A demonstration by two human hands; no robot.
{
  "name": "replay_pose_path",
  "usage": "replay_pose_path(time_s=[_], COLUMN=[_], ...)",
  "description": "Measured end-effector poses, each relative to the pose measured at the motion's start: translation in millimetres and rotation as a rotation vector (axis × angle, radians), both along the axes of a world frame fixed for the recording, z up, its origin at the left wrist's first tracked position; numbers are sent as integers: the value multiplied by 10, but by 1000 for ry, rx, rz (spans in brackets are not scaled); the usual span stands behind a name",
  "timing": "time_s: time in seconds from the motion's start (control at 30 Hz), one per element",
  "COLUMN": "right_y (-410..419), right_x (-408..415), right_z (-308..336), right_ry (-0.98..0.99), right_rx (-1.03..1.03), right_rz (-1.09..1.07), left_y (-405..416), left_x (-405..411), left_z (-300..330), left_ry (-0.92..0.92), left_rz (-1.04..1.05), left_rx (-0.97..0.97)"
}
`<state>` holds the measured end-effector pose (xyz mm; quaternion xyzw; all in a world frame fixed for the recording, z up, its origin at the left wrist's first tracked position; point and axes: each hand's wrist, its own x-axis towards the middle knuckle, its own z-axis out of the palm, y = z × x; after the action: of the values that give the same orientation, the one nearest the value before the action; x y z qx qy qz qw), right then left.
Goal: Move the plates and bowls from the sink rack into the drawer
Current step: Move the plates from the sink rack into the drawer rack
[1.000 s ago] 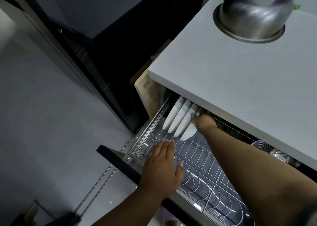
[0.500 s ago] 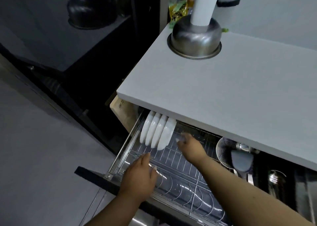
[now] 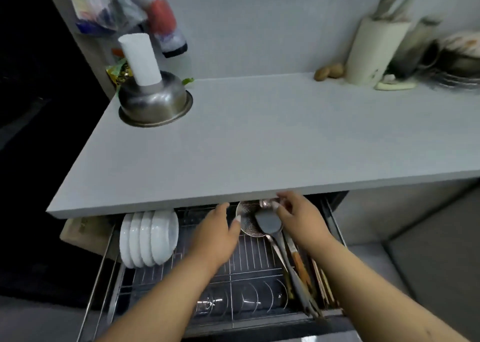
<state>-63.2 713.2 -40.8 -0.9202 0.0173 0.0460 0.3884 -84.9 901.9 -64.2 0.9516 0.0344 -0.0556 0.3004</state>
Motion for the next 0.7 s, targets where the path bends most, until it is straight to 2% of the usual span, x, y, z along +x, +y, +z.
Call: replay_pose_path(time_s=[0.23, 0.7], right_y=[-1362, -4093], right_x=[-366, -1435], right_z=[272, 314], right_ry=[-77, -64], right_rx=[32, 27], right_rz=[-251, -648], left_y=[-1336, -4430], left_x=[124, -102], left_z=[298, 368], left_ry=[-88, -72], left_rz=[-251, -653], left_rx=[-8, -14])
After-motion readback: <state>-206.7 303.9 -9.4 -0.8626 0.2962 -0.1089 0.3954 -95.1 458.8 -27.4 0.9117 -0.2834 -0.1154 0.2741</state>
